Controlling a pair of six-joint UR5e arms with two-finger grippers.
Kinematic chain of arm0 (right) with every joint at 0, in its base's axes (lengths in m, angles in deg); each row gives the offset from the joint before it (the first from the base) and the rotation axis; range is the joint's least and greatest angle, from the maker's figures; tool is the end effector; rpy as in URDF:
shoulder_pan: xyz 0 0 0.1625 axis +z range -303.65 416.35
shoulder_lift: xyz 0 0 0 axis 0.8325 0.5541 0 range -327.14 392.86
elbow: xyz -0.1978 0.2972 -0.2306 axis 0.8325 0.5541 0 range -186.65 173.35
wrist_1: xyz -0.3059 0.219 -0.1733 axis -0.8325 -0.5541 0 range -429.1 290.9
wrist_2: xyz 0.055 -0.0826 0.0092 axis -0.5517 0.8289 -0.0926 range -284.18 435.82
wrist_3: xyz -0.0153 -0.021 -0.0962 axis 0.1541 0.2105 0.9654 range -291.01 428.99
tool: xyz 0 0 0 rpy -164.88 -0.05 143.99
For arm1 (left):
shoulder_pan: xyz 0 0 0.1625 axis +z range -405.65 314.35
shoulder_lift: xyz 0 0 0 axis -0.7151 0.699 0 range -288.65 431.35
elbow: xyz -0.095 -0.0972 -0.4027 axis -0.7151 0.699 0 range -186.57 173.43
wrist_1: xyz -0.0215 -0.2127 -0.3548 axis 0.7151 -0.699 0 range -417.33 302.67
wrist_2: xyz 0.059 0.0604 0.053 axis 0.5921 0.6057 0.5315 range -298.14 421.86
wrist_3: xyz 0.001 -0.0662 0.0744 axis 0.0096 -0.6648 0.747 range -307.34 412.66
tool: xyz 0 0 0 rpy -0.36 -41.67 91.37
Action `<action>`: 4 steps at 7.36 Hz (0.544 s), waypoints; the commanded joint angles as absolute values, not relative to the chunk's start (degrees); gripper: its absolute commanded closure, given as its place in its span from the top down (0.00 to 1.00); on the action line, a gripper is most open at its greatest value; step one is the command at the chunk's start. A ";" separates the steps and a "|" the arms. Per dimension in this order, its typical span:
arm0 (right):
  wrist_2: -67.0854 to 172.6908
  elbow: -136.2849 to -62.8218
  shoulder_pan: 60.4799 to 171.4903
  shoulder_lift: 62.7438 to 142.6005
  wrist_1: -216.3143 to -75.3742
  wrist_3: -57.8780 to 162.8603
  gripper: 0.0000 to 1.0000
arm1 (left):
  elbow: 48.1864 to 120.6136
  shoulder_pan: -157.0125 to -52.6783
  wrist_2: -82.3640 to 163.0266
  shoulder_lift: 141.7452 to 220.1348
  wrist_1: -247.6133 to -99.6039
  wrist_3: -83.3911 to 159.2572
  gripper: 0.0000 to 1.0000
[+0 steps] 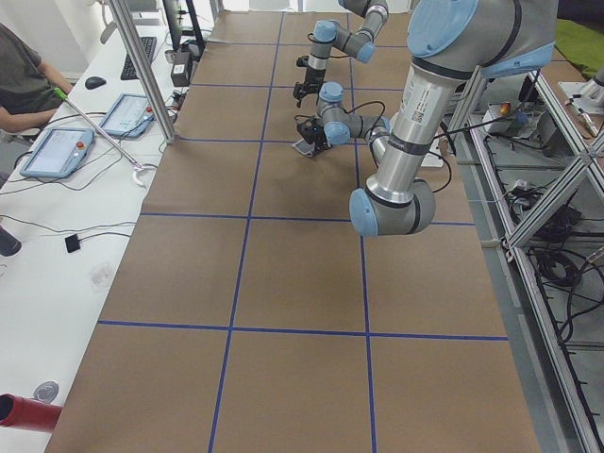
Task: Fold towel twice with both arms
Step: 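Grasp the strip's other end with the left gripper while the right gripper releases and rises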
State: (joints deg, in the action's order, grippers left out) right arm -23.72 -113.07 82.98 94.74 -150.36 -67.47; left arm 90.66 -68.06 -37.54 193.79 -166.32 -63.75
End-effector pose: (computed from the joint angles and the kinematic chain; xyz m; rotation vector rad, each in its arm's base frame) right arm -0.5003 -0.3814 0.2410 -0.3298 -0.9384 1.0986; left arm 0.5708 -0.3619 0.2367 -0.1893 1.0383 -0.6899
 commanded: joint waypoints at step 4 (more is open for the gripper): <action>-23.67 -113.17 82.98 94.74 -150.48 -67.50 1.00 | 79.72 -76.05 -37.63 198.58 -178.84 -62.22 0.00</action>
State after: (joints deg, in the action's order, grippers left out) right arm -23.70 -113.16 82.98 94.72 -150.48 -67.50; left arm 86.06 -74.28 -37.60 195.66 -174.30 -62.83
